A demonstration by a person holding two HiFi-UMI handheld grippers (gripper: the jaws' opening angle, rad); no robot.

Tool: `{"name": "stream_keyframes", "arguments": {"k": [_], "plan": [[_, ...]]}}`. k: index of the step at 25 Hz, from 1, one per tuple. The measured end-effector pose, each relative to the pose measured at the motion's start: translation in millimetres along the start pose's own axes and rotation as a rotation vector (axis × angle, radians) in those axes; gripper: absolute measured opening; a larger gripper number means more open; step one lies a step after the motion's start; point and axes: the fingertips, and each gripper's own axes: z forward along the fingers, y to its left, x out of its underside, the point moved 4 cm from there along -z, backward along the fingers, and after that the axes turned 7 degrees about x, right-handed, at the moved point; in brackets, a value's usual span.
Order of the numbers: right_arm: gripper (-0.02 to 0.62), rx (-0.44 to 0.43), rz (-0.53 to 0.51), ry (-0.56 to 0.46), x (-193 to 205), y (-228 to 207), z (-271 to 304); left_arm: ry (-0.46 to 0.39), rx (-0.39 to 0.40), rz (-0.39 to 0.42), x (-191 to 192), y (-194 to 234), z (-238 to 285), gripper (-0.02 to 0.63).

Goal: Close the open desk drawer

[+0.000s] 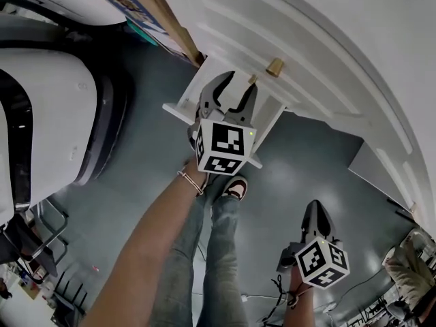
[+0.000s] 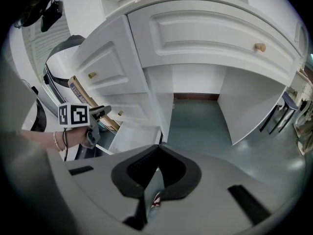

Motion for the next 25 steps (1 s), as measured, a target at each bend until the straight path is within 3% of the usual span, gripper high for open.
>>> {"name": "stream_keyframes", "arguments": {"k": [13, 25], "plan": [[0.006, -0.047, -0.091, 0.036, 21, 40, 7, 0.219, 0.000, -0.109, 147, -25, -95, 0.199], [0.006, -0.086, -0.177, 0.087, 45, 70, 23, 0.410, 0.047, -0.083, 223, -21, -93, 0.206]]}}
